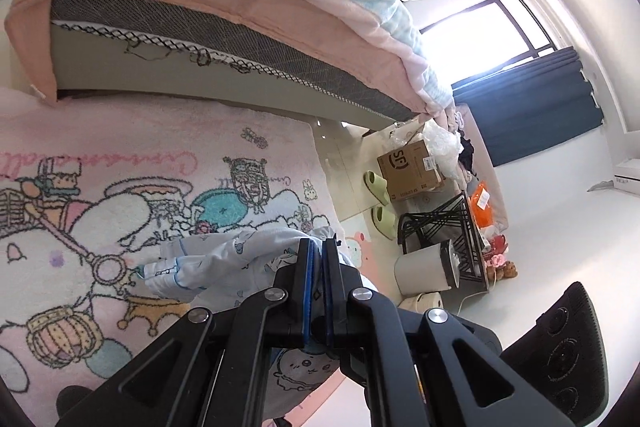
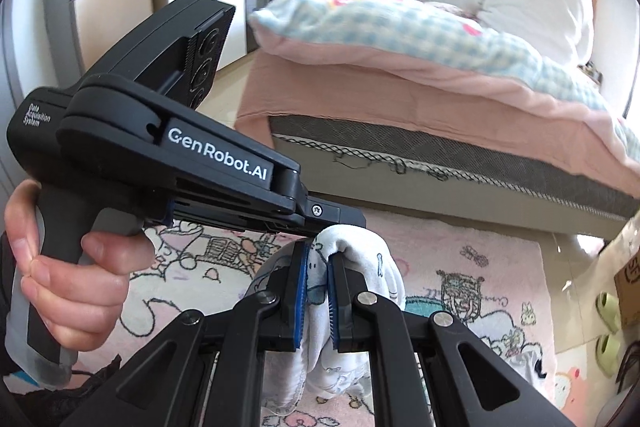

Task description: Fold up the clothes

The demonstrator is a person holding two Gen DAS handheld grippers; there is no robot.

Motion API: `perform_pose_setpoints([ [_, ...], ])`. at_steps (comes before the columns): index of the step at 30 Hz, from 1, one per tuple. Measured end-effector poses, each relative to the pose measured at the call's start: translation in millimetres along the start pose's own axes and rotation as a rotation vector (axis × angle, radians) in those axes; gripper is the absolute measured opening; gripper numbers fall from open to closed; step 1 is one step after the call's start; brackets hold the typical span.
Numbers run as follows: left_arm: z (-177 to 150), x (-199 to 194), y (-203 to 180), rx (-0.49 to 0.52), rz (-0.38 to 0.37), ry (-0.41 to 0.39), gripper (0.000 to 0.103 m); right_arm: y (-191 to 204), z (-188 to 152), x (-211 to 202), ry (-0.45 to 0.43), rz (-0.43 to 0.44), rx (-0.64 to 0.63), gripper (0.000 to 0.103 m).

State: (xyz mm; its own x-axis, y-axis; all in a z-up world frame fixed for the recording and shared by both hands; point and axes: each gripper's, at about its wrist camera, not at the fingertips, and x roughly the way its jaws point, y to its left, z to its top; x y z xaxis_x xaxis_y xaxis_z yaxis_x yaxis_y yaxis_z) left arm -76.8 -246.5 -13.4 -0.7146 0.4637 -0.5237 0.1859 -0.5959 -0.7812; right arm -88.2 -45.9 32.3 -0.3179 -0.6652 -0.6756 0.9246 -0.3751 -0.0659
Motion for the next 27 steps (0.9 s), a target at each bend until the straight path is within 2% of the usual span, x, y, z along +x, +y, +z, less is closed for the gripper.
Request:
perform_pose_setpoints([
  [6, 1, -19, -8, 0.025, 0.01, -0.035, 0.003, 4, 14, -11, -0.014, 0.058, -0.009, 0.006],
  [11, -6, -14, -1, 0.036, 0.055, -0.038, 0.003, 6, 10, -9, -0.008, 0.078, -0.014, 0.006],
  [20, -16, 18, 38, -0.038, 0.069, 0.028, 0.003, 2, -14, 27, 0.082, 0.105, 0.002, 0.006],
  [27, -18, 39, 58, -0.048, 0.097, 0.054, 0.003, -8, -31, 57, 0.129, 0.127, 0.019, 0.006],
])
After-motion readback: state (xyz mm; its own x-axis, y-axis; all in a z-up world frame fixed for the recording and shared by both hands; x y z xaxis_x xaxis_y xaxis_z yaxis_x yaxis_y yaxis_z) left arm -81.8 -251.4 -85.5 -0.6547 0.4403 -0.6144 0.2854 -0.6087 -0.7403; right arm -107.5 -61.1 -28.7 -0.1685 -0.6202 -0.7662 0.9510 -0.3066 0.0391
